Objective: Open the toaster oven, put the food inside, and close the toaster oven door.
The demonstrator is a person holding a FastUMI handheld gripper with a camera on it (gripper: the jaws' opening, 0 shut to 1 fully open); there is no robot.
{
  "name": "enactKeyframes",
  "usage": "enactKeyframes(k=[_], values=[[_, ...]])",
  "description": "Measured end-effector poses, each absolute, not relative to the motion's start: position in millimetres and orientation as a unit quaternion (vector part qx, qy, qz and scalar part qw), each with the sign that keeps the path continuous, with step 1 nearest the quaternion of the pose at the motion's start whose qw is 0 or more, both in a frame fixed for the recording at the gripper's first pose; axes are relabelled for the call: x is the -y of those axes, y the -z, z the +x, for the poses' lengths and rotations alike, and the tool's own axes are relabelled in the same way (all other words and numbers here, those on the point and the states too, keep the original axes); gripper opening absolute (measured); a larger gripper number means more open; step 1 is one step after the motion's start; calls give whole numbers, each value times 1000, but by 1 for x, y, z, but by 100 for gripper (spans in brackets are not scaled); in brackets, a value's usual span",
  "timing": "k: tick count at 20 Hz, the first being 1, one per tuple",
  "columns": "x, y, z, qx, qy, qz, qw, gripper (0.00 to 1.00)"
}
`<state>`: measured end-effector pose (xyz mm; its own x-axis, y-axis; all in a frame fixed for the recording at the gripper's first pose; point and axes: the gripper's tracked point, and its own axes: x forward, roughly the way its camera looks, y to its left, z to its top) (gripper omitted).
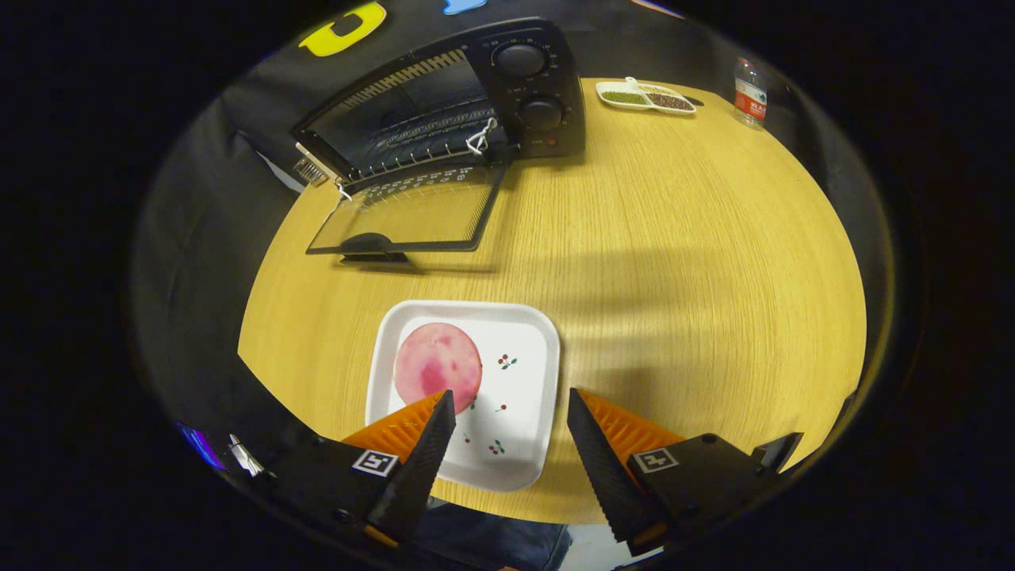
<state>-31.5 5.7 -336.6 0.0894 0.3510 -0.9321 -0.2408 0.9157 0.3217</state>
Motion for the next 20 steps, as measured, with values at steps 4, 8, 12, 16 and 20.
enactKeyframes(k=[4, 8, 12, 16, 20], values=[[-5, 341, -24, -657, -197, 56, 725, 85], [8, 346, -22, -675, -180, 48, 714, 36], [12, 348, -23, -682, -171, 48, 710, 23], [10, 348, -26, -677, -176, 62, 712, 3], [-9, 337, -42, -683, -190, 140, 691, 2]])
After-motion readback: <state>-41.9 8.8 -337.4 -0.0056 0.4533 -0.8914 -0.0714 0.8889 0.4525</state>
